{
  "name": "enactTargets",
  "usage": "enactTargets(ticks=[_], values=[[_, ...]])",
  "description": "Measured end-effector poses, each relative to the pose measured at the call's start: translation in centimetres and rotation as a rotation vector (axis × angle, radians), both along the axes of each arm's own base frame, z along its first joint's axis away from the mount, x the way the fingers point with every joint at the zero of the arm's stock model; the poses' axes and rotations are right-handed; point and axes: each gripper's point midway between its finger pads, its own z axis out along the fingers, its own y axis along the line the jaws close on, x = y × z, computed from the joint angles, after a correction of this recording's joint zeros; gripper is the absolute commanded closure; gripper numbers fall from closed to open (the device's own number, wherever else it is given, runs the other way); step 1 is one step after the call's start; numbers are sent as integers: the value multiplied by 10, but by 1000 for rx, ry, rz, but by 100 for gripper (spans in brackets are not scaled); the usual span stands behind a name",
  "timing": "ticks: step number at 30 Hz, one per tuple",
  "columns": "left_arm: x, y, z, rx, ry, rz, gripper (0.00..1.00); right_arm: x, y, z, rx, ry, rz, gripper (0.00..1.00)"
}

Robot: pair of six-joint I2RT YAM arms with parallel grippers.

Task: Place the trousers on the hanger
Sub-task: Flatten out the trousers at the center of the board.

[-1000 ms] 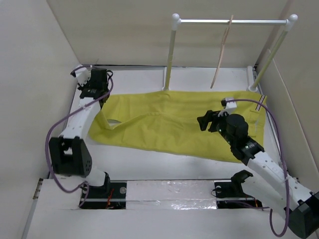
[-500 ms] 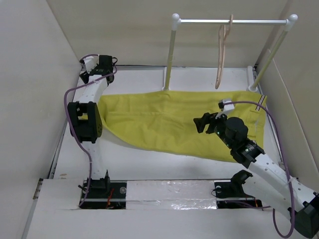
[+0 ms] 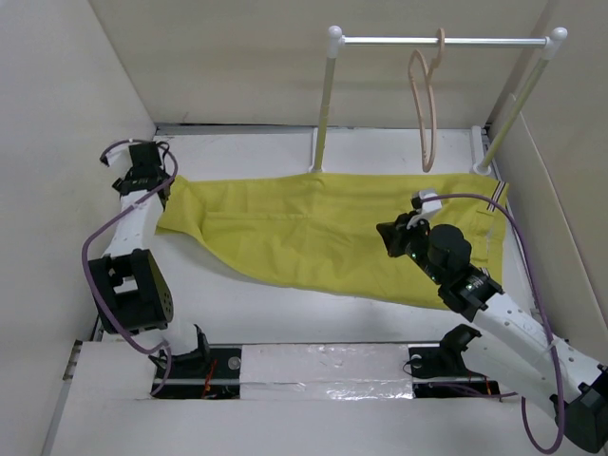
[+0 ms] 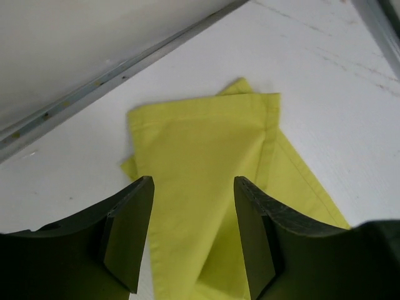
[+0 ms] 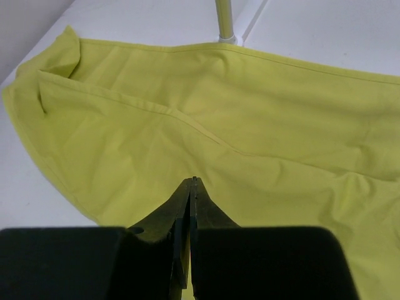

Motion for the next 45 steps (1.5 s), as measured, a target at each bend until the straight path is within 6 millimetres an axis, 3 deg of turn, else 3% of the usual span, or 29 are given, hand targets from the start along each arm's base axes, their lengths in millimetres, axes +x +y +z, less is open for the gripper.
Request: enactTargets(ticks=[2, 3, 5, 8, 11, 16, 31, 36, 45], values=[[-14, 14, -12, -49, -15, 39, 48, -1, 1, 0, -2, -1, 11, 90], [-21, 20, -23, -78, -14, 59, 47, -1, 2, 0, -2, -1, 17, 84], [-36, 27, -49, -140, 10, 95, 46, -3, 4, 0, -1, -2, 31, 81], [-55, 25, -83, -229, 52, 131, 46, -4, 8, 1, 0, -6, 56, 78], [-60, 18, -99, -287, 50, 149, 46, -4, 13, 1, 0, -7, 82, 77], [-55, 13, -105, -342, 0, 162, 46, -3, 20, -6, -11, 9, 109, 76], [-44, 39, -135, -388, -46, 257, 47, -4, 32, -19, -31, 37, 174, 76], [-42, 39, -140, -397, -85, 256, 49, -3, 33, -23, -41, 48, 176, 76], [-25, 37, -130, -418, -171, 218, 59, -3, 35, -27, -51, 55, 182, 76]])
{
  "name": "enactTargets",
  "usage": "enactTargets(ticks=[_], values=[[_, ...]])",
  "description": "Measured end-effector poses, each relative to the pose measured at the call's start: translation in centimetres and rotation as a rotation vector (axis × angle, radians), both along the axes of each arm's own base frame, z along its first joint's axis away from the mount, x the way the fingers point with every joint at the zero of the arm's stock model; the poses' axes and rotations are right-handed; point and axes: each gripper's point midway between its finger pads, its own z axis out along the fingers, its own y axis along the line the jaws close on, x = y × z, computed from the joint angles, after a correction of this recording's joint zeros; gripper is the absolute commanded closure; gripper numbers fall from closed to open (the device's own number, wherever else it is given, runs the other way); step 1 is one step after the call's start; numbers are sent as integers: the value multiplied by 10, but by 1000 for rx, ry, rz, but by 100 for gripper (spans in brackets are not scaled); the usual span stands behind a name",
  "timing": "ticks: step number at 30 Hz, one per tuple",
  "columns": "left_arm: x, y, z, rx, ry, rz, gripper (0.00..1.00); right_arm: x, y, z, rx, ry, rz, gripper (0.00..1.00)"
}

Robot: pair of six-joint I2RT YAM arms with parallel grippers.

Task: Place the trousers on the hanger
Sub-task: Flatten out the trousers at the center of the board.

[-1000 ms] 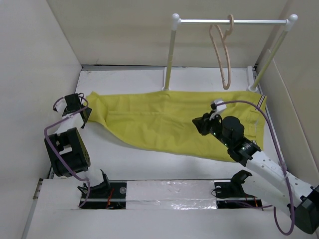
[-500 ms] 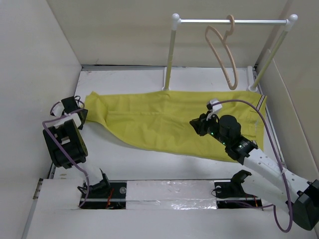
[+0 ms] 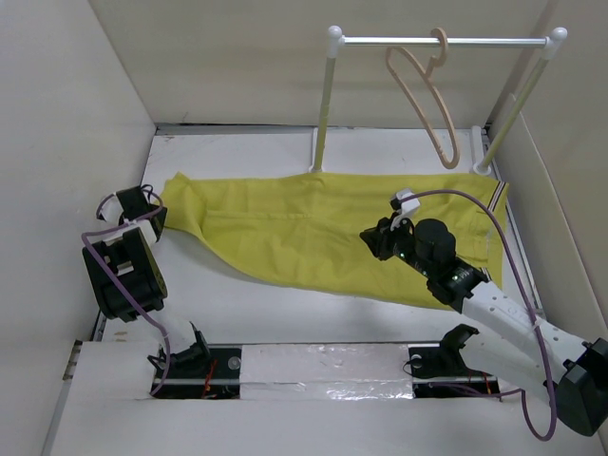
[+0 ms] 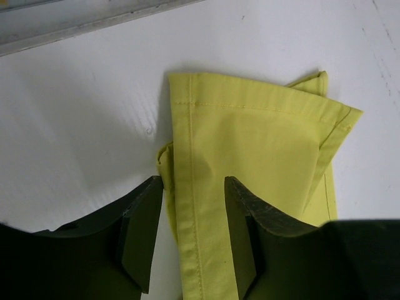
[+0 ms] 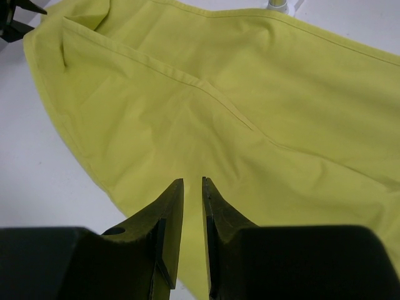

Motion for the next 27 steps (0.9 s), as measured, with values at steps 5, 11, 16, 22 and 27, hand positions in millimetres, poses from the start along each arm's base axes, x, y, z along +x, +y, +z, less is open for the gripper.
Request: enactTargets(ticks=[5, 11, 16, 22, 27], values=[[5, 0, 3, 0, -24, -7, 72, 0, 0, 0, -1, 0, 0, 76], [6, 0, 4, 1, -29, -9, 65, 1, 0, -3, -7, 7, 0, 76], [1, 0, 0, 5, 2, -9, 59, 1, 0, -4, -9, 7, 1, 76], [-2, -1, -1, 0, 28, -12, 63, 1, 0, -4, -9, 7, 1, 76], [-2, -4, 7, -7, 11, -25, 63, 1, 1, -4, -9, 7, 2, 76]])
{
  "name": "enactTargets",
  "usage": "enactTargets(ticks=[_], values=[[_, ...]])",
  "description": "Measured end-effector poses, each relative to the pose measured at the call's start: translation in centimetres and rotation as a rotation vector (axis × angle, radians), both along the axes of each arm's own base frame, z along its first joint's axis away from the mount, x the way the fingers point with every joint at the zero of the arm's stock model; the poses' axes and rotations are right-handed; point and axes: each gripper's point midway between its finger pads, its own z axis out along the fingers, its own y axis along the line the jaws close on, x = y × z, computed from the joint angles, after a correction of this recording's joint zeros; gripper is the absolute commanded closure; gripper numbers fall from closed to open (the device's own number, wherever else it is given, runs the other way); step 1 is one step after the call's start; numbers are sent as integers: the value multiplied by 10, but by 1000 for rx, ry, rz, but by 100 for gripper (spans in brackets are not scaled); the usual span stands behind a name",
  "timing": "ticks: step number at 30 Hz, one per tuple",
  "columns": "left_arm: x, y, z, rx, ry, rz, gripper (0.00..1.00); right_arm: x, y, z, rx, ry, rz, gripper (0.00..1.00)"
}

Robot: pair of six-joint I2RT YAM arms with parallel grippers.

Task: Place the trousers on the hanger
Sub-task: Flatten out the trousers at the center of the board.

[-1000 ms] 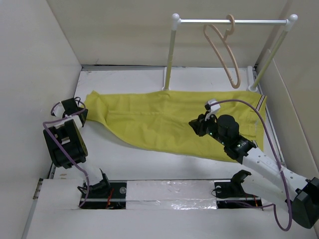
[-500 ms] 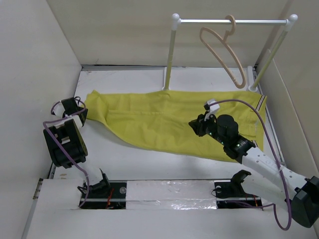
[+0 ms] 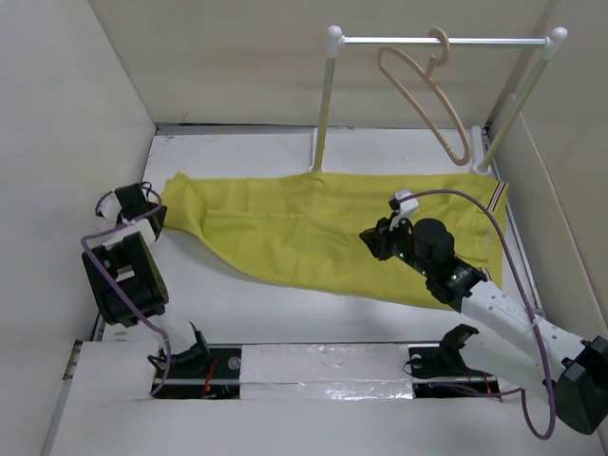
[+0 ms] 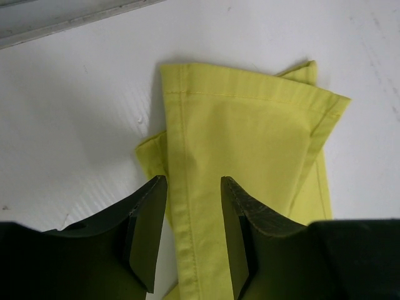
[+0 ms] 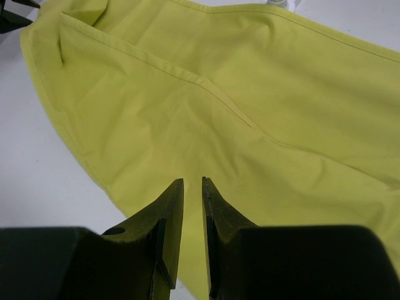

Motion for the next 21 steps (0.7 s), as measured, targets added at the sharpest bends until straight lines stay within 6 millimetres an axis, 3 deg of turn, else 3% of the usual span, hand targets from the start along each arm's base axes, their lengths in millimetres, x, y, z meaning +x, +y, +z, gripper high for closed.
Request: enactTargets(ticks=[4, 21], values=[[5, -1, 12, 2, -39, -8, 63, 0, 0, 0, 0, 0, 1, 76], [2, 0, 1, -14, -2, 16, 63, 0, 0, 2, 3, -4, 0, 76]])
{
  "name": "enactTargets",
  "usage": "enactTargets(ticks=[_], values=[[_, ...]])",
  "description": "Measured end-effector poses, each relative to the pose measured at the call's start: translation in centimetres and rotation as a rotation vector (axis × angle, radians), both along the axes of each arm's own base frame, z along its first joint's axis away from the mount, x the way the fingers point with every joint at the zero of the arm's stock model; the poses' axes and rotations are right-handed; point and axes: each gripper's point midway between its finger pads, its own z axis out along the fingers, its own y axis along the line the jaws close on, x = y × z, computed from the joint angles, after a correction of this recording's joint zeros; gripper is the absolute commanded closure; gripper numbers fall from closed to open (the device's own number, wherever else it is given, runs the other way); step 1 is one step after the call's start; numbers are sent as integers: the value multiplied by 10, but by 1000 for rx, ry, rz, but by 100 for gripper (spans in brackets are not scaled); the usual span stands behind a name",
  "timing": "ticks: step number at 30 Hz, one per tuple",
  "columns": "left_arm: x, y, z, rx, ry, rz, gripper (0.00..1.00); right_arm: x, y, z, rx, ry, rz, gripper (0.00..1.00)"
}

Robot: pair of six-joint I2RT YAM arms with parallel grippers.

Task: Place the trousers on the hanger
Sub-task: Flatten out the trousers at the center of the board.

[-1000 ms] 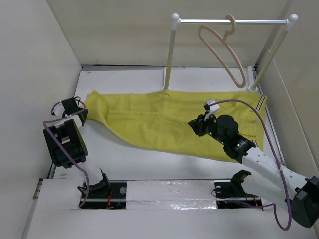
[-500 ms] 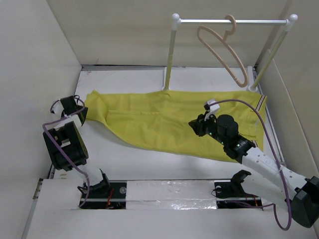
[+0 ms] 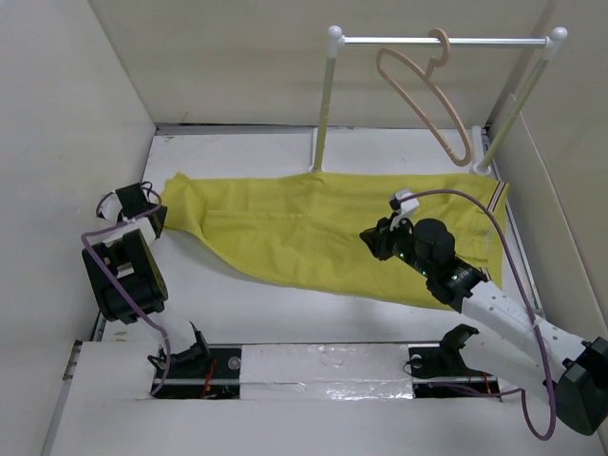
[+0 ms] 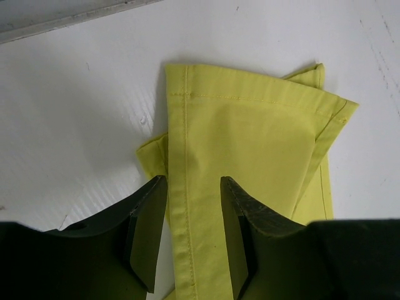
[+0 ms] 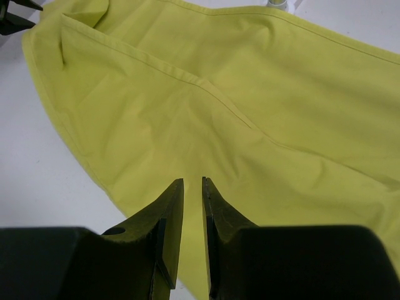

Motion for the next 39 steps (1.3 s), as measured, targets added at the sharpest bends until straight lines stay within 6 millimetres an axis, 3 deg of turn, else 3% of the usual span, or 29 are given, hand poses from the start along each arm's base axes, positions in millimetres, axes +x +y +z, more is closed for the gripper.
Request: enactTargets(ticks=[15, 17, 20, 25, 29, 31, 35, 39], values=[[7, -8, -15, -39, 9, -20, 66, 1, 1, -4, -8, 11, 0, 76], [10, -8, -13, -37, -11, -18, 75, 1, 1, -5, -10, 13, 0, 76], [13, -8, -10, -37, -37, -14, 97, 2, 1, -8, -15, 20, 0, 76], [16, -9, 2, -23, -70, -20, 100, 3, 0, -9, -20, 21, -11, 73], [19, -13, 37, 20, -136, -46, 100, 10, -8, -12, -31, 25, -71, 50], [17, -15, 66, 57, -188, -62, 100, 14, -14, -14, -40, 28, -113, 38], [2, -23, 137, 157, -311, -103, 100, 22, -31, -18, -51, 43, -210, 29], [-22, -41, 203, 270, -433, -154, 100, 35, -62, -13, -23, 41, -343, 12]])
